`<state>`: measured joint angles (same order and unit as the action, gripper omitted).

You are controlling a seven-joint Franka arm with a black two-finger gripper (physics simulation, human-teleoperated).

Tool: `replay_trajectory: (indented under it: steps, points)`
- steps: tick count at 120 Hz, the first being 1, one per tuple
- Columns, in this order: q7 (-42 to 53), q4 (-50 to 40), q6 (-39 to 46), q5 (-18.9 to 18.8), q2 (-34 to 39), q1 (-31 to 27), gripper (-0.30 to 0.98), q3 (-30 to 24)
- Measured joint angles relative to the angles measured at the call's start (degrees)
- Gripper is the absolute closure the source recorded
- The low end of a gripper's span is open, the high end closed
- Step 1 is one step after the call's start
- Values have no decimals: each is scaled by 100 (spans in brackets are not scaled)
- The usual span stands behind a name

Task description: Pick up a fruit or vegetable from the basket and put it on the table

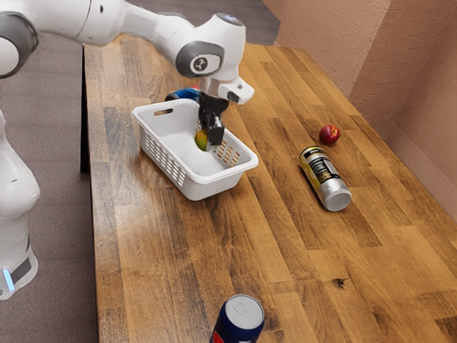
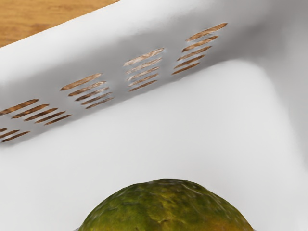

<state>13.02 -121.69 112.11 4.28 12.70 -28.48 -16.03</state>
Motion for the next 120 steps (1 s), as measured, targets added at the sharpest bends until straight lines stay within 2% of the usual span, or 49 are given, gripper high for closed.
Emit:
replay_trajectory:
  steps: [10, 18, 26, 34, 50, 74, 94, 112, 116, 120]
  points:
    - [91, 731, -184, -22, 172, 310, 39, -478]
    - [183, 1293, -359, -17, 173, 526, 39, -1099]
    - [277, 1699, -494, -12, -52, 851, 39, -1627]
    - [360, 1904, -571, -60, -402, 1269, 40, -1820]
    - [497, 2134, -497, -552, -1280, 1910, 40, -1853]
    - [645, 2174, -373, -896, -1694, 1923, 40, -1896]
    - [754, 2172, -320, -957, -1845, 1730, 15, -1848]
    - [844, 2172, -317, -963, -1829, 1737, 5, -1812]
    - [869, 2180, -395, -935, -1637, 1770, 4, -1685]
    - [897, 2294, -685, -742, -1189, 1966, 3, -1249]
